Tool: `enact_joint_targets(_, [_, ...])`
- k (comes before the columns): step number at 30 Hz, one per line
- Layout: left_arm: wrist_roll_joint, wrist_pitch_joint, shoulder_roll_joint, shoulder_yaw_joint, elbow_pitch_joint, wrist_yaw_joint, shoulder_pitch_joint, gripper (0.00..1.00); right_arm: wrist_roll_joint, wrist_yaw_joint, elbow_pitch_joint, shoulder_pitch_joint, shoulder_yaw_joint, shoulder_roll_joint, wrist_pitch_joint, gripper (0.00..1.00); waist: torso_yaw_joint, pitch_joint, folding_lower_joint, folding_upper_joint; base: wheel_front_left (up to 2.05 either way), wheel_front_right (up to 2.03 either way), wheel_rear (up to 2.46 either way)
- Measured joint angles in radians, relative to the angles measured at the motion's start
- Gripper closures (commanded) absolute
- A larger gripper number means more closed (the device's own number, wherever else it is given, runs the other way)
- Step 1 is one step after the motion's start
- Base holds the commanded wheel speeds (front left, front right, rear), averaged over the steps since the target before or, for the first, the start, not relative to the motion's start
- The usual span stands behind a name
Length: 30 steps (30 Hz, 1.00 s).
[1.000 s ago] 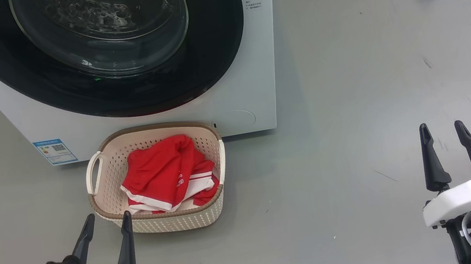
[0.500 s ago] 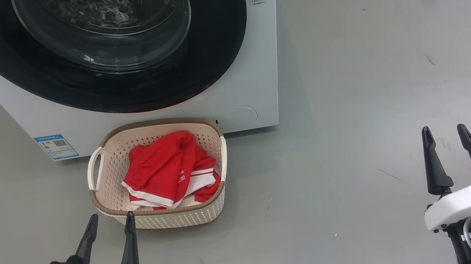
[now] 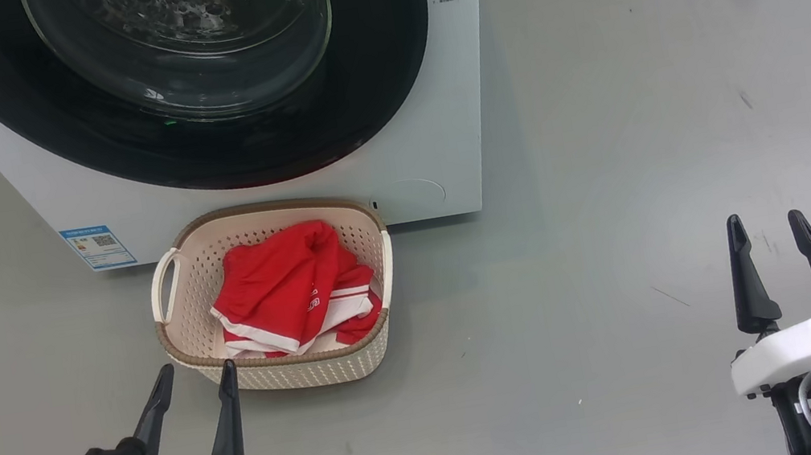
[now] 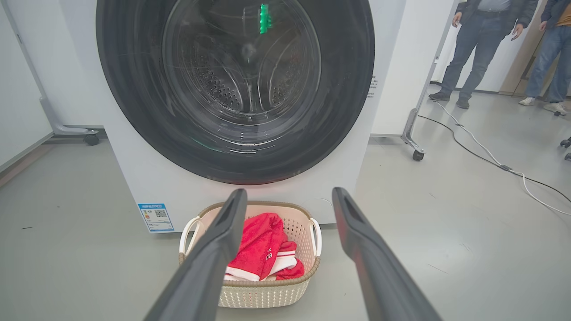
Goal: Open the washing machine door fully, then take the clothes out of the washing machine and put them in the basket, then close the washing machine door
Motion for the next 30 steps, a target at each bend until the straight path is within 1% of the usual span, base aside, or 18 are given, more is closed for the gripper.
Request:
enact_joint_targets(26, [-0.028, 0.0, 0.001, 0.016, -0.009, 0.0, 0.0, 0.0, -0.01, 0.002, -0.002, 0.012, -0.008, 0.007, 0.0, 0.0, -0.002, -0.009, 0.0, 0.0, 0.0, 0.0, 0.0])
enact_joint_targets(30, [-0.028, 0.0, 0.001, 0.016, -0.009, 0.0, 0.0, 0.0, -0.013, 0.009, -0.002, 0.013, -0.008, 0.009, 0.0, 0.0, -0.002, -0.01, 0.0, 0.0, 0.0, 0.0, 0.0])
